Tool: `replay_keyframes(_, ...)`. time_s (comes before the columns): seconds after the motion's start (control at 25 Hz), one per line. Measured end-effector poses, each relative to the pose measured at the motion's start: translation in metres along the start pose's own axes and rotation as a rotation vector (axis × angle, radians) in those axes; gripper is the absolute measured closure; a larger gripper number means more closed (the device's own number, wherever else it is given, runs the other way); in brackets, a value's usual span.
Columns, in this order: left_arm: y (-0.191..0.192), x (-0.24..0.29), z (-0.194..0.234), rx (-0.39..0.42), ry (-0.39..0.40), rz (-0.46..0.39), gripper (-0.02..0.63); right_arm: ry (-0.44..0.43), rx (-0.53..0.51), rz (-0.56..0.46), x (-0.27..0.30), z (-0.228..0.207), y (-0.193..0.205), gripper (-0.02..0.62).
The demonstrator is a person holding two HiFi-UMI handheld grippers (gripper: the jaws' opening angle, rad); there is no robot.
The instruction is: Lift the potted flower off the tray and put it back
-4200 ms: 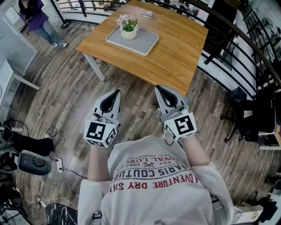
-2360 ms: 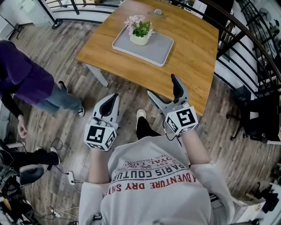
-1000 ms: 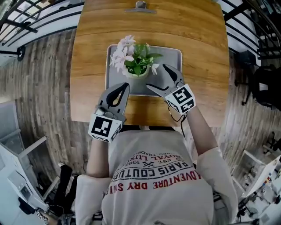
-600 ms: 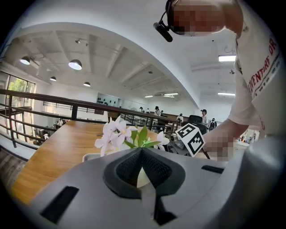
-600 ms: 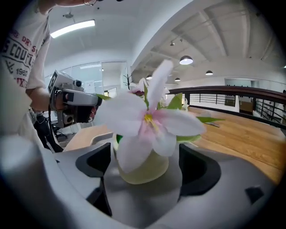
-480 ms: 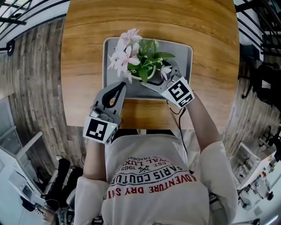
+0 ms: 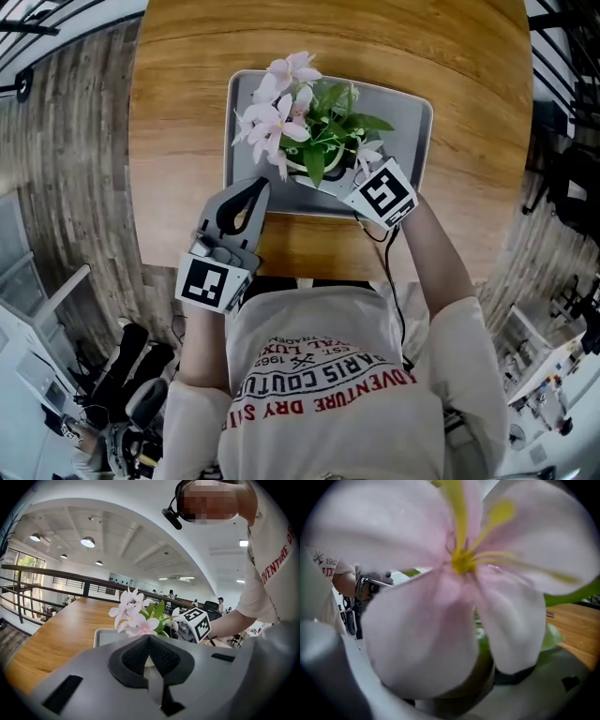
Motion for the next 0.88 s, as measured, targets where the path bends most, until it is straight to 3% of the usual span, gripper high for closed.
replay_keyframes(0.44,0.005,0.002,0.001,0.013,0.026,0.017,0.594,0.059,-0.014,-0.020,-0.001,0.003,0.000,0.095)
replay_keyframes(0.88,-0.016,-0.029,0.020,0.046,0.035,-0.039,0.594,0.242,-0.025,-0.116,-0.022,0.027,-0.046,0.097)
Point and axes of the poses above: the fingertips, and each gripper's own axes: x forward along the fingers, z to its left, y out of its underside, the point moved 7 cm from there along -x, backward along the fingers, and after that the axes turned 4 degrees about x, right-handed, at the moved point
